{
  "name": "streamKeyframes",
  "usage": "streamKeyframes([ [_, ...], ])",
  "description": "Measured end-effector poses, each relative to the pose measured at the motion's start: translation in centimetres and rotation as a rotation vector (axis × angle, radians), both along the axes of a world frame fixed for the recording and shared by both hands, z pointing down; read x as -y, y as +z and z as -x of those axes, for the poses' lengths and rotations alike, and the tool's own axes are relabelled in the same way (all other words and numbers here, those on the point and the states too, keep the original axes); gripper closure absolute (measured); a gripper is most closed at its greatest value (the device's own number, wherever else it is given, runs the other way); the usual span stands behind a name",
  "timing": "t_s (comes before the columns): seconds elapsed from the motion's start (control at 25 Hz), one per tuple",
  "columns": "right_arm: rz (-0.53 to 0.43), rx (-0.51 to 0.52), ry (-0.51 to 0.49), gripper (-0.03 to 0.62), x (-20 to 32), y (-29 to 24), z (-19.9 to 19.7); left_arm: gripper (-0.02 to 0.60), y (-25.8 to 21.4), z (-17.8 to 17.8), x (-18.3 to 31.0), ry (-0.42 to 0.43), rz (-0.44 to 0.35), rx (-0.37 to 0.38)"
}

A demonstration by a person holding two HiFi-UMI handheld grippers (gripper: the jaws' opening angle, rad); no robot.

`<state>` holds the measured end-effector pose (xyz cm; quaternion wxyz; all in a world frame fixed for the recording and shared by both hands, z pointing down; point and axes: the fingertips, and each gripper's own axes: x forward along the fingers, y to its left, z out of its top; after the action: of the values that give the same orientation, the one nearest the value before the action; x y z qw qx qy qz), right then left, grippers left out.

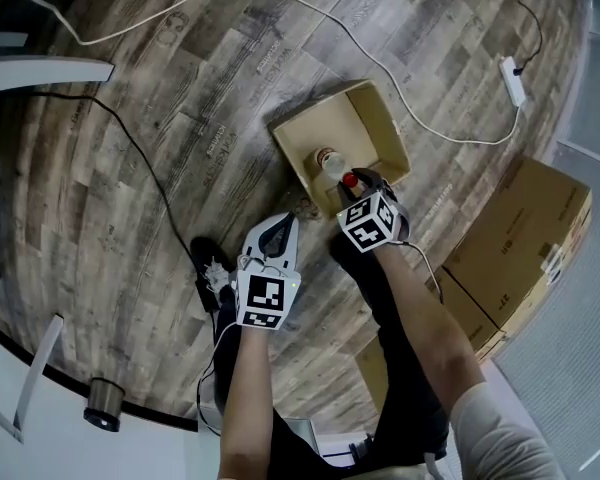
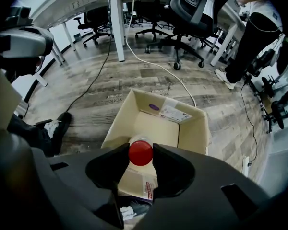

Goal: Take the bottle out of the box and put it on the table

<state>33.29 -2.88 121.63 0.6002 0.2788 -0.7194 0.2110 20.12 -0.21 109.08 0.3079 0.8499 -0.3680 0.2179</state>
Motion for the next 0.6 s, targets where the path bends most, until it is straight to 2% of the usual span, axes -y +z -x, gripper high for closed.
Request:
streamKeyframes([
  [0.24, -0.019, 0.017, -0.002, 0.413, -0.3, -3.7, 0.7, 0.568, -2.7, 1.0, -0.2, 0.003, -0.002, 0.011],
  [0.36, -0.023, 0.025, -0.004, 0.413, -0.4, -6.8, 0.8, 0.568, -5.2, 1.5, -0.4, -0.006, 0.012, 0.012],
  [0.6, -0.067, 0.053, 0.025, 0.413, 0.0, -14.5, 2.0, 0.568, -11.6, 4.9, 0.2, -0.061, 0.004, 0.023],
])
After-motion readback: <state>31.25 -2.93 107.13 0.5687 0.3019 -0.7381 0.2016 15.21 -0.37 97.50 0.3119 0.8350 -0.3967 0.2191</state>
